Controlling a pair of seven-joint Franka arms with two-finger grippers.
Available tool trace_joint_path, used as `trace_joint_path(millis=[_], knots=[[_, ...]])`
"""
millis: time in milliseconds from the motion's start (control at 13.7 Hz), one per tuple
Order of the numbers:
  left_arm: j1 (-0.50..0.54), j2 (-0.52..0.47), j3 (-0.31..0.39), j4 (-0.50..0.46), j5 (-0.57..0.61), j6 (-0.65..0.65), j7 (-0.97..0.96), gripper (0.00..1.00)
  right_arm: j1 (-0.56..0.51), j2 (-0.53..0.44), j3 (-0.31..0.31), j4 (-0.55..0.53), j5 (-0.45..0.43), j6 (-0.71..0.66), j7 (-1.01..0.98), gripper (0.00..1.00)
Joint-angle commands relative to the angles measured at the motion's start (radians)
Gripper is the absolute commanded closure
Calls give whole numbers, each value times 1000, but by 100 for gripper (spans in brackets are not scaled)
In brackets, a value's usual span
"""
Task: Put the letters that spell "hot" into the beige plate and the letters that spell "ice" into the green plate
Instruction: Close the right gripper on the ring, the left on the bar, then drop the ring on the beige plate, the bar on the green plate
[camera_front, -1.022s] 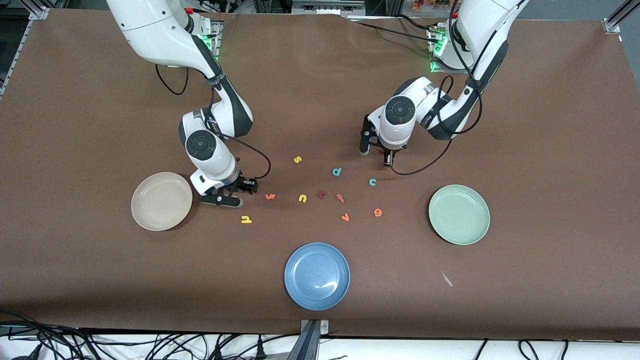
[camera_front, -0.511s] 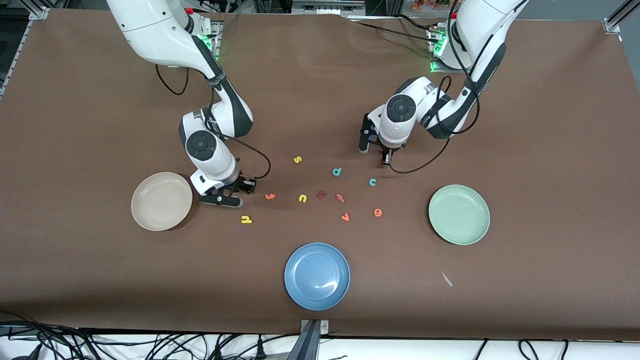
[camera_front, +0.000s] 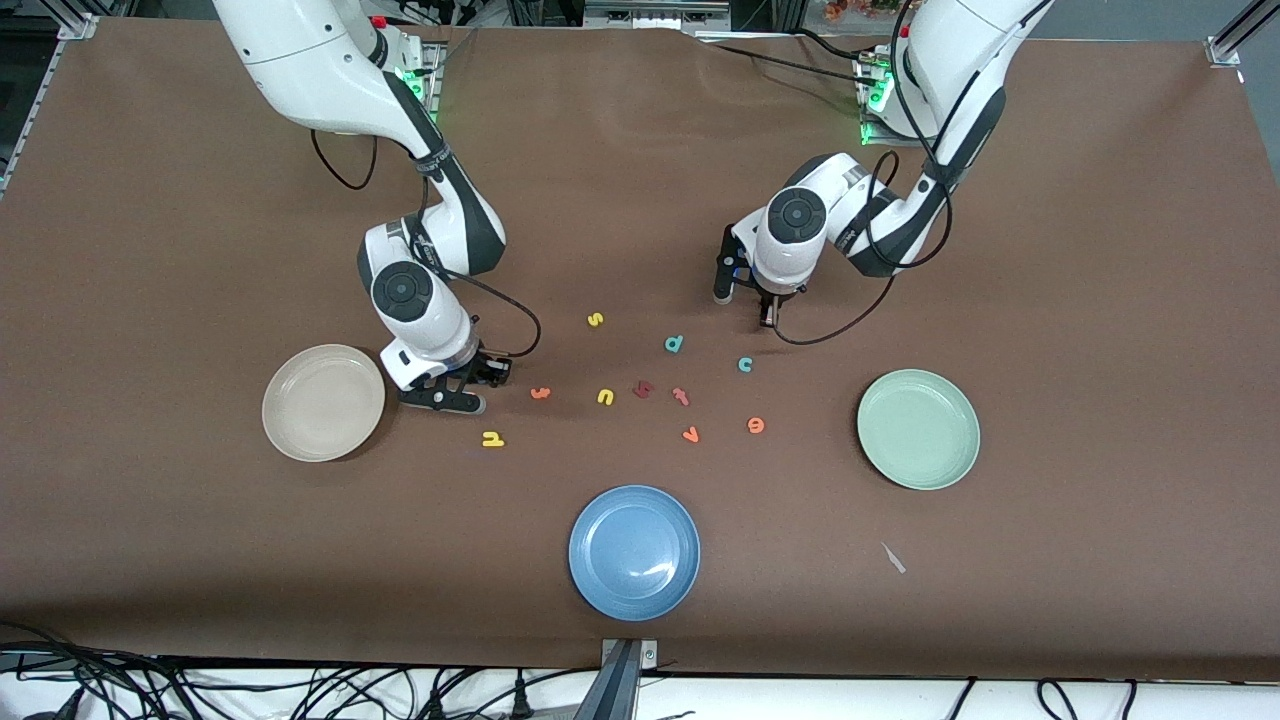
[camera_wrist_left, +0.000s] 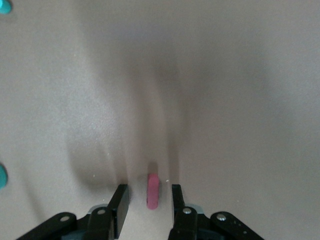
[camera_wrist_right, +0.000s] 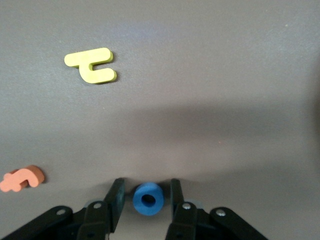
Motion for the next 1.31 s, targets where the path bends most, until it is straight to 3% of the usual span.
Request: trace_joint_path(millis=[0, 73, 146, 219, 292, 803, 1095, 1241], knots=[[-3, -3, 0, -8, 31, 13, -7, 65, -4, 4, 1, -5, 11, 7, -21, 58], [-1, 3, 0, -8, 31, 13, -7, 65, -4, 4, 1, -5, 11, 7, -19, 61], [5, 6, 0, -8, 31, 13, -7, 72, -4, 4, 1, -5, 11, 7, -19, 63], [9, 6, 0, -8, 31, 13, -7, 92, -4, 4, 1, -5, 11, 7, -19, 65], [8, 6, 0, -6, 31, 13, -7, 100, -4, 4, 1, -5, 11, 7, -19, 65], [14, -52, -1, 6, 31, -39, 10, 100, -1, 7, 2, -11, 11, 8, -16, 73], [43, -116, -1, 69, 17, -207, 10, 100, 1, 1, 2, 4, 11, -4, -22, 79], [72, -116, -1, 136, 17, -316, 11, 100, -1, -5, 1, 85, 10, -140, -27, 80]])
